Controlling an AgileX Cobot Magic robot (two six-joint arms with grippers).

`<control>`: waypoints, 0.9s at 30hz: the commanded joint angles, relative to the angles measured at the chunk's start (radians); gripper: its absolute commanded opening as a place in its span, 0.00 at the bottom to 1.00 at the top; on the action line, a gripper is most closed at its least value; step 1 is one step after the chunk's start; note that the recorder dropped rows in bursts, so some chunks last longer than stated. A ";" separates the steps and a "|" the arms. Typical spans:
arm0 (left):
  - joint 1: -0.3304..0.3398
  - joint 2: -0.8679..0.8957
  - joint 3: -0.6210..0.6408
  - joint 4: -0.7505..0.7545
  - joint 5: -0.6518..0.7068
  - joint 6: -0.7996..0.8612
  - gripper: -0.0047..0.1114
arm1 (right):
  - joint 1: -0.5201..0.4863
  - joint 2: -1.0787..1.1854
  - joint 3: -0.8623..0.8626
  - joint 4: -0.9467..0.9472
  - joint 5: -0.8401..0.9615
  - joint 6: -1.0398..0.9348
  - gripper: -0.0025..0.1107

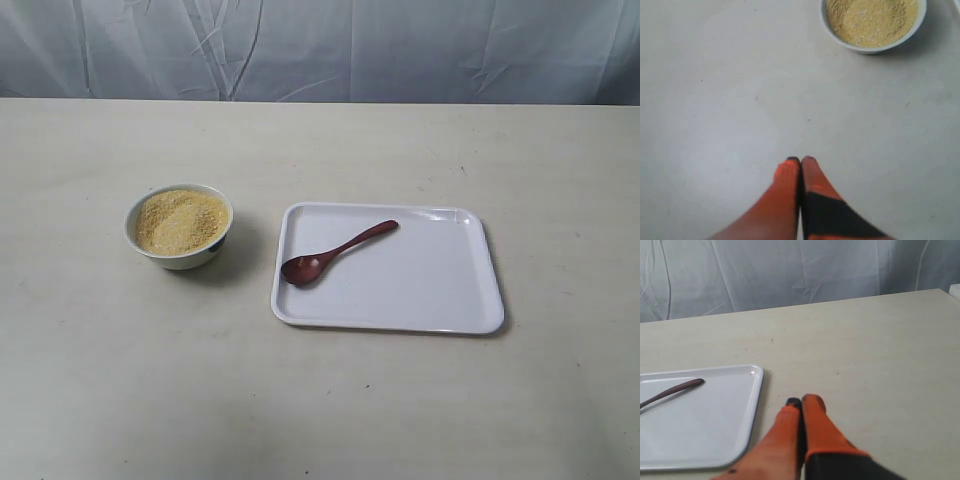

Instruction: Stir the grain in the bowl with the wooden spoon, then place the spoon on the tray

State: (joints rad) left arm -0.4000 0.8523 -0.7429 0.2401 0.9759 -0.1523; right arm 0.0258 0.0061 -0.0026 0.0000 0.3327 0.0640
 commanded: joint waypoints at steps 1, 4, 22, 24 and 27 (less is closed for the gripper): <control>0.028 -0.001 0.006 -0.003 -0.015 -0.023 0.04 | -0.003 -0.006 0.003 0.000 -0.007 0.000 0.02; 0.104 0.023 0.006 -0.056 -0.076 -0.025 0.04 | -0.003 -0.006 0.003 0.000 -0.007 0.000 0.02; 0.367 -0.147 0.080 -0.346 -0.093 0.111 0.04 | -0.003 -0.006 0.003 0.000 -0.010 0.000 0.02; 0.367 -0.232 0.094 -0.298 -0.113 0.111 0.04 | -0.003 -0.006 0.003 0.000 -0.010 0.000 0.02; 0.367 -0.347 0.094 -0.230 -0.099 0.111 0.04 | -0.003 -0.006 0.003 0.000 -0.010 0.000 0.02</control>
State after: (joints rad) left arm -0.0386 0.5800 -0.6554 -0.0413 0.8804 -0.0449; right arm 0.0258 0.0061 -0.0026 0.0000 0.3327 0.0662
